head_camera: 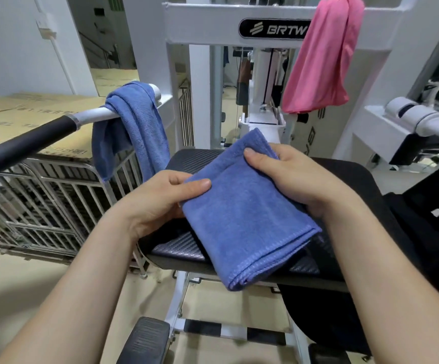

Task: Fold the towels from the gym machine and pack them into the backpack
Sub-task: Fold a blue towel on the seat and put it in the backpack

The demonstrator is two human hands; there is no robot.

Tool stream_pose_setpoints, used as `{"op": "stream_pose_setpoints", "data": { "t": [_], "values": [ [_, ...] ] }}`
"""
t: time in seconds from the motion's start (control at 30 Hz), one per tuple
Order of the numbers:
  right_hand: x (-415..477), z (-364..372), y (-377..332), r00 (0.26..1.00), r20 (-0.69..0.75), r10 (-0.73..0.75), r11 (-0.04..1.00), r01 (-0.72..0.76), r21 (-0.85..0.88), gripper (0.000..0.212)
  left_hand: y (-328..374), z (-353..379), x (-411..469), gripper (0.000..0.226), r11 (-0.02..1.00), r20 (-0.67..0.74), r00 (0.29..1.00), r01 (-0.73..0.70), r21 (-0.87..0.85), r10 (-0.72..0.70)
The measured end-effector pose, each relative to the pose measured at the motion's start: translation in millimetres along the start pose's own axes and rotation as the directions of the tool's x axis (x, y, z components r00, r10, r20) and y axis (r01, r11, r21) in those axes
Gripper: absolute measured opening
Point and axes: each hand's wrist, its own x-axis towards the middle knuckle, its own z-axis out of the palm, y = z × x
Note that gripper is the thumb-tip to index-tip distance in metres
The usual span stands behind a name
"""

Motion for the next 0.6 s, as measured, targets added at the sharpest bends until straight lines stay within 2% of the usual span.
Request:
{"op": "stream_pose_setpoints", "data": {
  "t": [0.03,0.1,0.17,0.2,0.27,0.3,0.33,0.37,0.43,0.5,0.6],
  "values": [
    [0.3,0.9,2.3,0.999,-0.046,0.007,0.994,-0.012,-0.108,0.028,4.3,-2.2,2.4,0.047,0.999,-0.029,0.999,0.033,0.022,-0.032],
    [5.6,2.2,11.3,0.988,-0.151,0.013,0.941,-0.063,-0.333,0.037,11.1,-3.9,10.7,0.034,0.988,-0.154,0.988,0.055,0.146,-0.033],
    [15.2,6.6,26.6,0.974,-0.223,0.034,0.879,-0.135,-0.457,0.042,12.3,-1.7,24.4,0.032,0.898,-0.335,0.94,0.098,0.428,0.058],
    [20.5,10.2,35.7,0.965,-0.258,0.049,0.839,-0.18,-0.514,0.041,10.9,1.4,31.9,0.031,0.79,-0.398,0.907,0.143,0.596,0.136],
    [26.6,18.8,50.3,0.934,-0.353,0.059,0.749,-0.276,-0.603,0.039,5.6,14.8,40.3,0.024,0.445,-0.419,0.848,0.254,0.859,0.325],
    [27.5,22.1,54.3,0.92,-0.388,0.049,0.718,-0.303,-0.627,0.042,2.5,24.0,41.4,0.021,0.288,-0.348,0.835,0.24,0.927,0.425],
    [27.1,24.2,56.3,0.914,-0.405,0.025,0.691,-0.308,-0.654,0.043,0.5,34.9,39.4,0.02,0.193,-0.246,0.831,0.17,0.966,0.5],
    [25.6,25.7,57.3,0.911,-0.413,-0.011,0.668,-0.301,-0.681,0.042,-3.1,44.6,37.0,0.022,0.144,-0.136,0.84,0.069,0.987,0.526],
    [22.6,26.8,59.4,0.907,-0.416,-0.061,0.666,-0.273,-0.694,0.036,-17.6,62.1,27.4,0.042,0.091,0.001,0.916,-0.041,0.995,0.402],
    [21.2,26.1,61.5,0.912,-0.402,-0.081,0.712,-0.23,-0.663,0.024,-36.0,70.8,14.8,0.071,0.01,-0.025,0.975,0.023,1.0,0.221],
    [23.0,21.1,67.1,0.915,-0.393,-0.094,0.793,-0.17,-0.585,0.016,-47.4,70.2,11.0,0.077,-0.032,-0.06,0.985,0.066,0.997,0.162]
  ]
}}
